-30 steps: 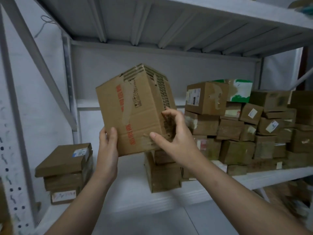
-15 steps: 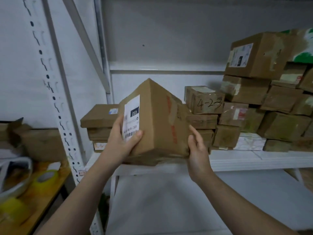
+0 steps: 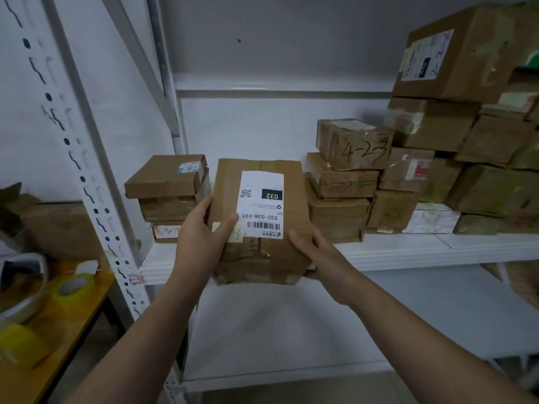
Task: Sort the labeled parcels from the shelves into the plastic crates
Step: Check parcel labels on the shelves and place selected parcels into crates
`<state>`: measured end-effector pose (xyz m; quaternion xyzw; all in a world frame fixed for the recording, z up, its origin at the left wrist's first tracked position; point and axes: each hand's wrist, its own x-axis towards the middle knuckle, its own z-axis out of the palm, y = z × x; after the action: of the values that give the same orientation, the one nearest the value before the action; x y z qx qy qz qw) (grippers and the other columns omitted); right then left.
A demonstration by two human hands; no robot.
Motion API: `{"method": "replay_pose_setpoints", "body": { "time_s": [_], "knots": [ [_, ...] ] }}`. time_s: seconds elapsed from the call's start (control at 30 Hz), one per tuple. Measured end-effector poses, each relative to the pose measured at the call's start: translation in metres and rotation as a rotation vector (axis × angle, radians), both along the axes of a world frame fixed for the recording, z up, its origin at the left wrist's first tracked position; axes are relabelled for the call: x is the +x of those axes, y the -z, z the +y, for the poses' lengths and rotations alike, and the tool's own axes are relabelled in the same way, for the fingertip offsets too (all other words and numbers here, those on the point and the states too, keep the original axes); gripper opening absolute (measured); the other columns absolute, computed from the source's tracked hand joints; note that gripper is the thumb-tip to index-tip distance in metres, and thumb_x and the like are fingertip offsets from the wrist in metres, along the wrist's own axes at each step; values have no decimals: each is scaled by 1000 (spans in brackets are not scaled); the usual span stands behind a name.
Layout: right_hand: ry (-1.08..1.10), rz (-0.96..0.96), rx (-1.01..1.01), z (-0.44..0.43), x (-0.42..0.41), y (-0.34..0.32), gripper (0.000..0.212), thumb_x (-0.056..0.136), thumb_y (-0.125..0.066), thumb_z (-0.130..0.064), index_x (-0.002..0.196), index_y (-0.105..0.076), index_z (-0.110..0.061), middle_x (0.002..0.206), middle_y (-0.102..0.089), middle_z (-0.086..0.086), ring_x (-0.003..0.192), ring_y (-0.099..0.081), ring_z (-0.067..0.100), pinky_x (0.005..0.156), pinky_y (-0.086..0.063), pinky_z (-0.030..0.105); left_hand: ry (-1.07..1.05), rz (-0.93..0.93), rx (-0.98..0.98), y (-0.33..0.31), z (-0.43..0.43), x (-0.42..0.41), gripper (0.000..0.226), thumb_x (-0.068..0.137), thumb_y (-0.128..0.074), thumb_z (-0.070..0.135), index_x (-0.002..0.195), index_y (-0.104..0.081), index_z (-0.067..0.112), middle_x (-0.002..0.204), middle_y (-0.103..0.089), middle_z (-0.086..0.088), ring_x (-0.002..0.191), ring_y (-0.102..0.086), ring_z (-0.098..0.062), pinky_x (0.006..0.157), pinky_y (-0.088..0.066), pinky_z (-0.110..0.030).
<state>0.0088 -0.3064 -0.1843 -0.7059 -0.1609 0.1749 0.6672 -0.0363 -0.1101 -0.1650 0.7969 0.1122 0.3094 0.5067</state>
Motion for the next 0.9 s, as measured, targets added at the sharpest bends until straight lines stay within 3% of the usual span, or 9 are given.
{"method": "replay_pose_setpoints", "body": {
  "time_s": [0.1,0.23,0.3,0.4,0.5,0.63,0.7,0.8,0.9],
  "knots": [
    [-19,9,-21,-3,4,-3,78,66,-67,-62,136,-32,-60,128,-57,-22,117,-56,12,95,-48,49,30,-43,-68,1,1,0,51,94,-58,28,142,-42,21,128,-58,3,104,-61,-12,79,-56,-29],
    [-48,66,29,-9,7,-10,63,81,-69,-42,134,-38,-55,124,-62,-15,110,-63,20,79,-57,51,78,-77,-195,1,13,4,35,99,-49,24,133,-53,22,116,-62,2,90,-62,-2,63,-49,-13],
    [4,42,86,-14,10,-10,57,86,-67,-30,134,-44,-48,119,-66,-14,103,-68,16,76,-58,50,127,-64,-201,-1,19,5,35,97,-52,27,132,-50,23,121,-56,-5,96,-60,-6,67,-51,-16],
    [139,-3,140,-21,9,-10,47,88,-66,-26,132,-54,-36,113,-69,-13,97,-69,9,72,-59,47,226,5,-148,-1,20,6,66,88,-65,38,143,-31,29,131,-38,-3,109,-52,-14,87,-53,-24],
    [214,-29,121,-30,7,-4,38,87,-67,-28,124,-62,-33,106,-71,-13,96,-68,6,72,-60,43,187,20,68,-5,20,12,103,68,-69,59,150,-10,38,146,-17,9,136,-26,-18,110,-31,-40],
    [324,-31,153,-33,-3,2,27,88,-66,-29,115,-67,-26,107,-70,-3,97,-67,11,74,-60,40,259,-73,-46,-11,22,18,102,66,-73,57,145,-9,50,156,-18,8,140,-29,-17,113,-32,-49],
    [469,15,207,-30,-6,8,38,84,-70,-35,116,-61,-16,112,-65,4,102,-65,16,75,-60,39,246,-118,-108,-11,19,18,87,70,-72,52,139,-20,52,151,-32,2,135,-39,-18,110,-37,-47],
    [534,233,388,-20,-16,17,88,63,-82,-53,129,-48,-5,116,-64,11,102,-67,19,81,-59,32,158,-113,-144,-6,10,14,70,68,-67,54,128,-33,46,139,-44,0,127,-45,-22,105,-41,-49],
    [327,318,406,-12,-43,18,87,54,-84,-50,128,-56,-12,114,-70,3,109,-65,20,97,-50,40,93,-156,-171,4,-5,-4,55,75,-66,47,120,-35,40,127,-47,2,118,-49,-12,97,-47,-37]
  ]
}}
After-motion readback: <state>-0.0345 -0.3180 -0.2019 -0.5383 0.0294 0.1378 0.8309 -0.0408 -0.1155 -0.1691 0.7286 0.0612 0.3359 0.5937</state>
